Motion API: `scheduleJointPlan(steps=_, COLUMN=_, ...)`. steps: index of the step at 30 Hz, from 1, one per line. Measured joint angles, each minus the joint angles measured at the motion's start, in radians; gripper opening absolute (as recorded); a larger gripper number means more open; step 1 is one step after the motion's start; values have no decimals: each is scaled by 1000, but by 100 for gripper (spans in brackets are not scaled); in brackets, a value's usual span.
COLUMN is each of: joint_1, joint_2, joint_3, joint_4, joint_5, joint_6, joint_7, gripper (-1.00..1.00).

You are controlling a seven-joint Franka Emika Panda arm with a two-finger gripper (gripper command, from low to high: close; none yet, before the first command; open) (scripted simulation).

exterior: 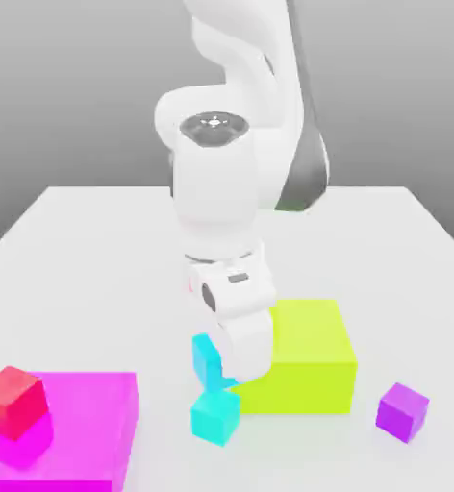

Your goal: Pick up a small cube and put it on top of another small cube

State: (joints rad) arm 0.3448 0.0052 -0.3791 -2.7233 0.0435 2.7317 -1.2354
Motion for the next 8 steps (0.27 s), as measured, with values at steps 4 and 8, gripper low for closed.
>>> scheduleJointPlan(steps=4, joint_1=-20, joint_2=58, joint_3=30, joint_4=0, joint_5=56, joint_6=55, joint_7=-40, gripper=-100)
scheduleJointPlan(steps=8, joint_1=-28, joint_2=124, joint_3=60, joint_4=-5, joint_5=113, joint_6=117, joint_7=-81, gripper=-100)
